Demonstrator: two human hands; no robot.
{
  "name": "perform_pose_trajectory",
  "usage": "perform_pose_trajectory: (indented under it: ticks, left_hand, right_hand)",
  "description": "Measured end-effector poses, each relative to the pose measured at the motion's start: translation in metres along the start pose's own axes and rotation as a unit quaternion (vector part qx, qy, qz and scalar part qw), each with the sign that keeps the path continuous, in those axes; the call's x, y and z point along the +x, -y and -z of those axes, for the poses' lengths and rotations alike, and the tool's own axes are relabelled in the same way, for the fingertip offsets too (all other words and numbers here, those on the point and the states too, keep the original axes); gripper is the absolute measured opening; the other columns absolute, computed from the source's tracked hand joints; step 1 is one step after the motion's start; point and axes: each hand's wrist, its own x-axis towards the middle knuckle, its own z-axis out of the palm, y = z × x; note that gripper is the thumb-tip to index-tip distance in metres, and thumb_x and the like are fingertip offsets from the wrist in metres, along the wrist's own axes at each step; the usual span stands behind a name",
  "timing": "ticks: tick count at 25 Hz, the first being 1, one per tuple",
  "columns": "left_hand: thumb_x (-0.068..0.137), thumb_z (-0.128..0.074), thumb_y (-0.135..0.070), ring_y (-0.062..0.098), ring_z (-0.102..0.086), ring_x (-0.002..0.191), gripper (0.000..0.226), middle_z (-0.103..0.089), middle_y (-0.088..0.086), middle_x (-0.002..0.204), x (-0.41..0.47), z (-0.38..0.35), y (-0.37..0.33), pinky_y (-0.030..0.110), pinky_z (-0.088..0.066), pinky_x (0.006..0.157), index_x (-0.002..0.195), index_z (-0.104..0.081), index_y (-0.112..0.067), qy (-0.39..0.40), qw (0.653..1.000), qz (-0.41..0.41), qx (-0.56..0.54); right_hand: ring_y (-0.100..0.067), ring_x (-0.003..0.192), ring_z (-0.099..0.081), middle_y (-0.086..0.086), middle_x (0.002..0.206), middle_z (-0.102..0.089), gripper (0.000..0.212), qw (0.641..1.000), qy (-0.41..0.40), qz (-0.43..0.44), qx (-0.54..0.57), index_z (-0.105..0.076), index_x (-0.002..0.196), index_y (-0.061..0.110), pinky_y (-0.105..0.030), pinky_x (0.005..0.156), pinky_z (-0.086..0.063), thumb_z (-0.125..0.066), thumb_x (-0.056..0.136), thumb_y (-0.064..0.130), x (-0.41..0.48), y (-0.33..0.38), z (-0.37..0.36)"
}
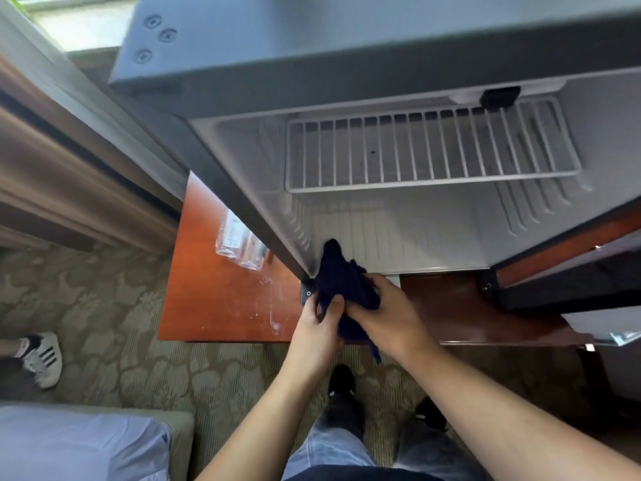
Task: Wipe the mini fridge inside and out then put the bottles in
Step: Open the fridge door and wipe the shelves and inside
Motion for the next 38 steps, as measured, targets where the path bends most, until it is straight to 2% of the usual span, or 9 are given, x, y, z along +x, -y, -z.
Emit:
perform_pose_trajectory:
  ticks: [5, 9, 12, 14, 16, 21, 25, 30, 38]
  left_hand:
    - [0.092, -0.056, -0.06, 0.008, -0.065, 0.123, 0.061, -0.066, -0.017, 0.133, 0.011, -0.024, -0.026, 0.041, -0.052, 0.106, 0.149, -0.037, -0.052, 0.026, 0.993, -0.105, 0.049]
    - [0.102, -0.058, -0.037, -0.025, -0.055, 0.11, 0.066, -0.058, -0.05, 0.117, 0.039, -0.043, -0.055, 0.003, -0.045, 0.092, 0.159, -0.027, -0.029, 0.002, 0.981, -0.16, 0.107]
    - [0.094, -0.067, -0.046, 0.013, -0.032, 0.151, 0.095, -0.025, -0.012, 0.167, 0.052, -0.057, -0.054, 0.032, -0.035, 0.12, 0.164, -0.005, -0.033, -0.02, 0.955, -0.158, 0.251]
    - [0.088, -0.071, -0.055, 0.035, -0.008, 0.157, 0.109, 0.011, 0.006, 0.172, 0.067, -0.068, -0.052, 0.051, -0.025, 0.122, 0.163, 0.006, -0.036, -0.023, 0.919, -0.162, 0.357]
    - [0.086, -0.073, -0.058, 0.043, 0.0, 0.156, 0.114, 0.021, 0.01, 0.17, 0.087, -0.08, -0.051, 0.058, -0.025, 0.121, 0.162, 0.009, -0.038, -0.016, 0.871, -0.165, 0.463]
    - [0.097, -0.065, -0.033, 0.048, -0.009, 0.153, 0.085, 0.009, 0.017, 0.17, 0.13, -0.086, -0.049, 0.058, -0.034, 0.119, 0.163, -0.012, -0.038, -0.075, 0.802, -0.18, 0.564]
    - [0.097, -0.061, -0.02, 0.043, -0.011, 0.155, 0.081, 0.005, 0.019, 0.171, 0.163, -0.068, -0.07, 0.05, -0.024, 0.123, 0.163, -0.017, -0.033, -0.15, 0.825, -0.134, 0.529]
    - [0.091, -0.07, -0.024, 0.041, -0.013, 0.155, 0.087, -0.011, 0.02, 0.169, 0.177, -0.097, -0.095, 0.046, -0.021, 0.124, 0.162, -0.02, -0.025, -0.163, 0.871, -0.102, 0.452]
    - [0.088, -0.068, -0.016, 0.038, -0.016, 0.153, 0.083, -0.016, 0.017, 0.168, 0.158, -0.189, -0.088, 0.044, -0.025, 0.122, 0.16, -0.029, -0.029, -0.024, 0.836, -0.226, 0.499]
  right_hand:
    - [-0.005, 0.119, -0.063, 0.01, 0.132, -0.064, 0.059, 0.987, -0.066, 0.143, -0.022, -0.052, 0.141, 0.032, -0.028, 0.1, -0.054, -0.075, 0.089, 0.019, 0.007, 0.02, 0.026]
    - [-0.02, 0.152, -0.029, -0.005, 0.165, -0.026, 0.092, 0.991, -0.03, 0.061, -0.118, -0.016, 0.162, 0.035, -0.031, 0.123, -0.024, -0.073, 0.092, 0.019, 0.048, 0.023, 0.051]
    - [-0.019, 0.15, -0.03, 0.0, 0.159, -0.033, 0.084, 0.984, -0.084, 0.013, -0.157, -0.023, 0.159, 0.037, -0.022, 0.114, -0.023, -0.07, 0.092, 0.019, 0.04, -0.001, 0.079]
    - [-0.02, 0.141, -0.044, 0.001, 0.151, -0.042, 0.074, 0.985, -0.095, -0.022, -0.143, -0.033, 0.156, 0.036, -0.032, 0.116, -0.036, -0.069, 0.092, 0.02, 0.023, -0.014, 0.093]
    - [-0.019, 0.13, -0.054, -0.003, 0.151, -0.045, 0.068, 0.987, -0.094, -0.074, -0.107, -0.04, 0.152, 0.036, -0.04, 0.111, -0.045, -0.069, 0.093, 0.02, 0.008, -0.024, 0.103]
    - [-0.001, 0.091, -0.066, 0.001, 0.128, -0.063, 0.047, 0.99, -0.085, -0.111, -0.019, -0.059, 0.137, 0.028, -0.028, 0.088, -0.055, -0.07, 0.094, 0.014, -0.028, -0.019, 0.118]
    - [-0.013, 0.106, -0.066, 0.007, 0.115, -0.069, 0.033, 0.988, -0.078, -0.132, -0.008, -0.065, 0.126, 0.028, -0.044, 0.103, -0.052, -0.065, 0.097, 0.012, -0.034, -0.012, 0.134]
    - [-0.009, 0.09, -0.073, 0.009, 0.101, -0.077, 0.021, 0.986, -0.06, -0.156, 0.022, -0.069, 0.111, 0.033, -0.033, 0.078, -0.061, -0.063, 0.099, 0.017, -0.052, -0.022, 0.152]
    - [-0.006, 0.091, -0.074, 0.013, 0.104, -0.076, 0.021, 0.981, -0.083, -0.169, 0.051, -0.069, 0.112, 0.039, -0.035, 0.08, -0.063, -0.065, 0.098, 0.024, -0.058, -0.045, 0.182]
